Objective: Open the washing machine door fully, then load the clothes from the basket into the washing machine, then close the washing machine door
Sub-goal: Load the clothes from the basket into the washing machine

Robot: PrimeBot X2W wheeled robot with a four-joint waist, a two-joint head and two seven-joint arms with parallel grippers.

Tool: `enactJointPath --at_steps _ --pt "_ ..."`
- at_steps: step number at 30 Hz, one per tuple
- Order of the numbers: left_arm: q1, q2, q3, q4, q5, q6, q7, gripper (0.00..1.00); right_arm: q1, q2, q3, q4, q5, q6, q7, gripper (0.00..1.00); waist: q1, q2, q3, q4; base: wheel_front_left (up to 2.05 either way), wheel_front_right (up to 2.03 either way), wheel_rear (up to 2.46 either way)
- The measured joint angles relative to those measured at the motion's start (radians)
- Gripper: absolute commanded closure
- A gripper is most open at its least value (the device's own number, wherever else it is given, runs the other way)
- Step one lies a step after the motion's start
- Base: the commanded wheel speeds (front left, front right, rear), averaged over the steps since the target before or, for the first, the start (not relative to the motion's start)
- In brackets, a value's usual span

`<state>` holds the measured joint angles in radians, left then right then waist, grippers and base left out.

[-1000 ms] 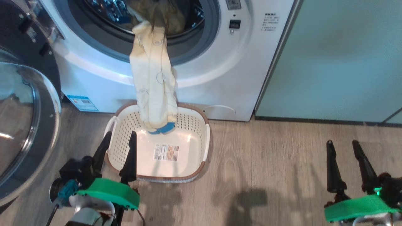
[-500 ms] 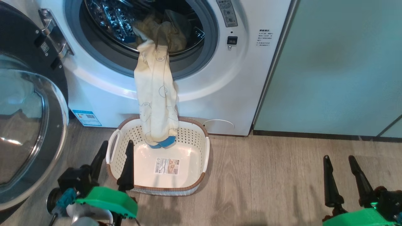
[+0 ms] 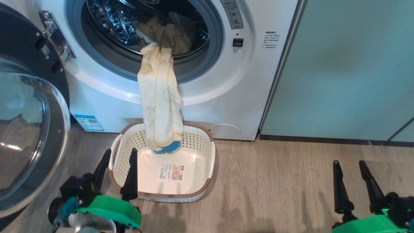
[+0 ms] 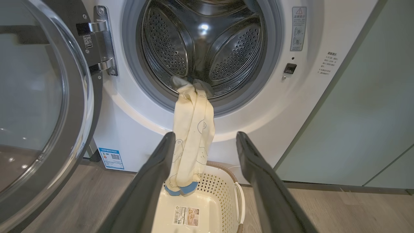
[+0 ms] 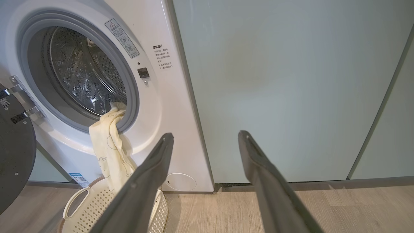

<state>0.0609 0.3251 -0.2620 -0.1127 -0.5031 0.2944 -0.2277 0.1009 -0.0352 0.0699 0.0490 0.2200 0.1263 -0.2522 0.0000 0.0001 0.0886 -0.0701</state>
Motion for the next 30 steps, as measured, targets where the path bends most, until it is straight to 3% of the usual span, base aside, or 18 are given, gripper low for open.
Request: enactJointPath --at_steps 14,21,30 --pt "-0.045 0.004 -0.008 0.039 0.000 -0.012 -0.001 0.00 -0.004 0.000 0.001 -0.006 0.000 0.000 0.000 0.00 0.0000 0.0000 0.045 -0.002 0.00 0.00 0.00" --pt "-0.123 -0.005 -0.017 0.115 -0.020 -0.046 -0.001 0.00 -0.017 0.000 0.008 -0.012 0.001 0.000 0.000 0.00 0.0000 0.0000 0.096 -0.010 0.00 0.00 0.00" --pt "-0.282 -0.030 -0.025 0.323 -0.056 -0.109 -0.002 0.00 -0.098 0.000 0.017 -0.030 0.020 0.000 0.000 0.00 0.0002 0.0000 0.214 -0.046 0.00 0.00 0.00"
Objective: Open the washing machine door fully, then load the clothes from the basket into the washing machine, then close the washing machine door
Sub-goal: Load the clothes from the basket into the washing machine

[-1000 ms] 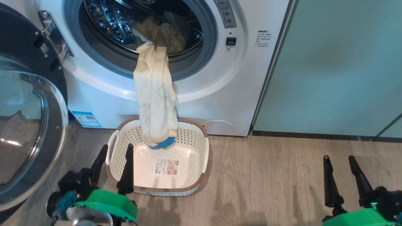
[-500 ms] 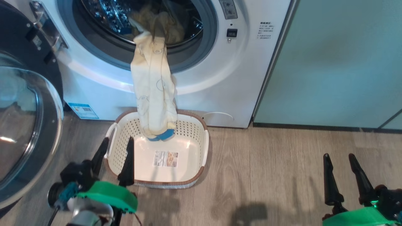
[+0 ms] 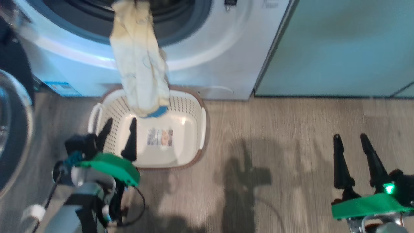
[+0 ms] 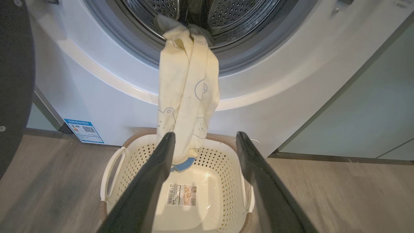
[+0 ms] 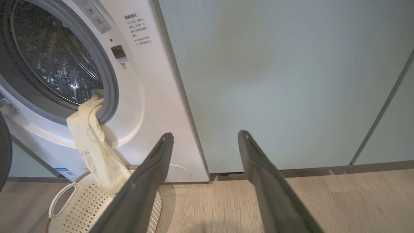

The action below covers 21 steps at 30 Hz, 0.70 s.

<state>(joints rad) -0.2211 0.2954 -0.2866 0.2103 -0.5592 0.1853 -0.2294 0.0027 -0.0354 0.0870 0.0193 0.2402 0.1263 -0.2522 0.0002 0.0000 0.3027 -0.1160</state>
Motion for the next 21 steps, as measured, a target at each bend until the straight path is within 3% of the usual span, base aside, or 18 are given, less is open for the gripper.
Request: enactJointPath --at_steps 12,21 --pt "-0.282 0.005 0.023 0.314 -0.018 -0.092 0.000 0.00 -0.125 0.000 0.020 -0.019 0.051 0.000 0.000 0.00 0.0001 0.0000 0.203 -0.079 0.00 0.00 0.00" --pt "-0.459 0.072 0.040 0.502 -0.023 -0.139 0.002 0.00 -0.182 0.000 0.053 -0.020 0.112 0.000 0.000 0.00 0.0000 -0.0001 0.322 -0.173 0.00 0.00 0.00"
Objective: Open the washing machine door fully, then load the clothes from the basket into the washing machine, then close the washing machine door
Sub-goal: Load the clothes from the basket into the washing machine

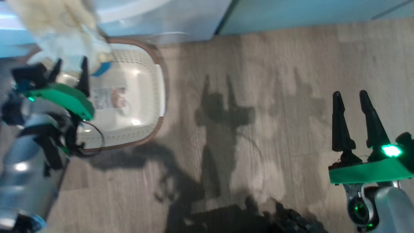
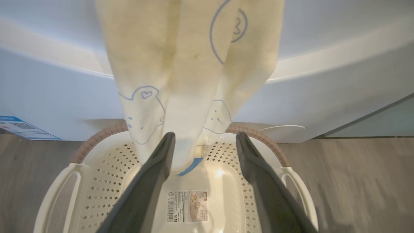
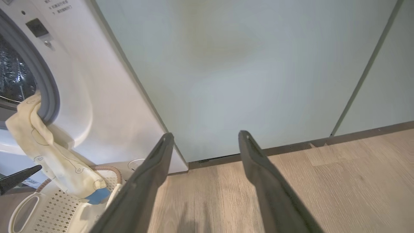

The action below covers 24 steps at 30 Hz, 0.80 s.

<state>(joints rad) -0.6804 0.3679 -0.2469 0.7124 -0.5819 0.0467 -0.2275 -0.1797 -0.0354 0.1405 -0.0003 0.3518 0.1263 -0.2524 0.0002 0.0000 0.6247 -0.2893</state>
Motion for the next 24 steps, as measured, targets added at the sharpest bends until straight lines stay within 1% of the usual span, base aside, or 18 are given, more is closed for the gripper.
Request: enactJointPath --at_steps 4,8,13,18,19,20,21,22,24 --pt "-0.061 0.034 0.009 0.054 0.002 -0.001 0.000 0.00 -0.012 0.000 0.017 0.002 0.023 0.000 0.000 0.00 -0.0001 0.0000 0.038 -0.042 0.00 0.00 0.00" --pt "-0.110 0.051 0.010 0.095 0.015 0.000 0.007 0.00 -0.013 0.000 0.026 0.002 0.037 0.000 0.000 0.00 -0.0001 0.0000 0.067 -0.072 0.00 0.00 0.00" --pt "-0.172 0.069 0.009 0.149 0.026 0.011 0.017 0.00 -0.017 0.000 0.038 0.002 0.047 0.000 0.000 0.00 -0.0002 0.0000 0.090 -0.092 0.00 0.00 0.00" --pt "-0.228 0.073 0.007 0.195 0.029 0.028 0.028 0.00 -0.037 0.000 0.052 0.002 0.053 0.000 0.000 0.00 -0.0002 0.0000 0.103 -0.101 0.00 0.00 0.00" --pt "-0.237 0.073 0.006 0.204 0.029 0.028 0.031 0.12 -0.041 0.000 0.053 0.002 0.053 0.000 0.000 0.00 -0.0002 0.0000 0.105 -0.102 0.00 0.00 0.00" --pt "-0.242 0.073 0.003 0.212 0.029 0.028 0.034 0.53 -0.043 0.000 0.054 0.002 0.055 0.000 0.000 0.00 -0.0002 0.0000 0.106 -0.103 0.00 0.00 0.00" --pt "-0.247 0.073 0.001 0.220 0.029 0.028 0.034 0.75 -0.044 0.000 0.055 0.002 0.059 0.000 0.000 0.00 -0.0002 0.0000 0.107 -0.104 0.00 0.00 0.00" --pt "-0.249 0.073 0.000 0.229 0.029 0.028 0.035 1.00 -0.045 0.000 0.055 0.002 0.062 0.000 0.000 0.00 -0.0002 0.0000 0.107 -0.104 0.00 0.00 0.00" --pt "-0.255 0.072 -0.007 0.240 0.029 0.026 0.035 1.00 -0.048 0.000 0.055 0.002 0.062 0.000 0.000 0.00 -0.0002 0.0000 0.107 -0.104 0.00 0.00 0.00"
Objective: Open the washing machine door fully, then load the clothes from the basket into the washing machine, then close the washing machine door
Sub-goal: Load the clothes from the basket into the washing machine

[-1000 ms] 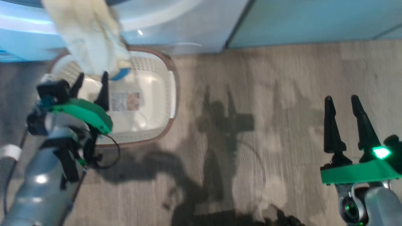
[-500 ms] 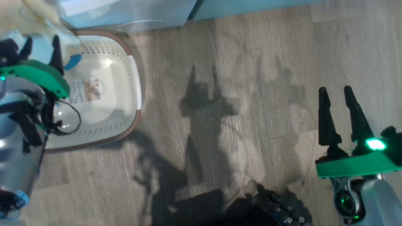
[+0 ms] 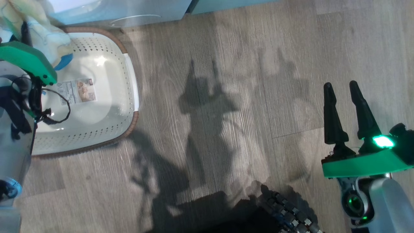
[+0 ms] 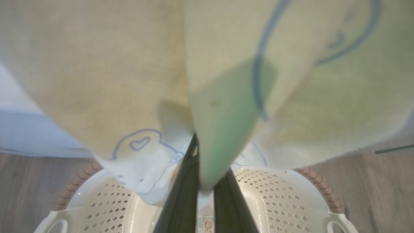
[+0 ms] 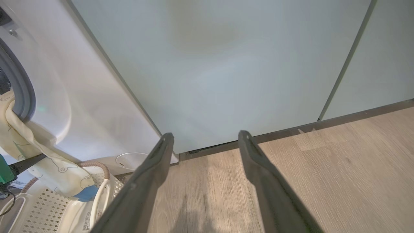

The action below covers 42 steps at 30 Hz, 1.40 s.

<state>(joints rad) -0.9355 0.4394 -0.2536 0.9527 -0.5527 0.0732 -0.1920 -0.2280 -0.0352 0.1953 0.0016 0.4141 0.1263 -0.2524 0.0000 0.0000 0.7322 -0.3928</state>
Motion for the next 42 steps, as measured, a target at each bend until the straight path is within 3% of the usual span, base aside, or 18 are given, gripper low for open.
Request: enactJointPath --at_steps 14,25,28,35,42 --pt "-0.003 -0.028 -0.030 -0.012 -0.002 -0.054 0.002 1.00 -0.003 0.000 -0.034 0.000 -0.016 0.000 0.000 0.00 0.0000 0.0000 -0.019 0.064 0.00 0.00 0.00" --pt "0.123 -0.035 -0.044 -0.285 -0.033 -0.062 0.048 1.00 -0.002 0.000 -0.058 0.006 -0.055 0.000 0.000 0.00 0.0000 0.0000 -0.053 0.149 0.00 0.00 0.00" --pt "0.162 -0.008 -0.044 -0.411 -0.040 -0.048 0.099 1.00 -0.002 0.000 -0.062 0.007 -0.055 0.000 0.000 0.00 0.0000 0.0001 -0.064 0.160 0.00 0.00 0.00" --pt "0.237 0.141 -0.030 -0.768 -0.058 0.042 0.355 1.00 -0.002 0.000 -0.059 0.010 -0.055 0.000 0.000 0.00 0.0000 0.0000 -0.078 0.162 0.00 0.00 0.00" --pt "0.228 0.248 0.025 -0.949 -0.093 0.097 0.553 1.00 -0.003 0.000 -0.040 0.017 -0.034 0.000 0.000 0.00 -0.0001 0.0001 -0.073 0.132 0.00 0.00 0.00"
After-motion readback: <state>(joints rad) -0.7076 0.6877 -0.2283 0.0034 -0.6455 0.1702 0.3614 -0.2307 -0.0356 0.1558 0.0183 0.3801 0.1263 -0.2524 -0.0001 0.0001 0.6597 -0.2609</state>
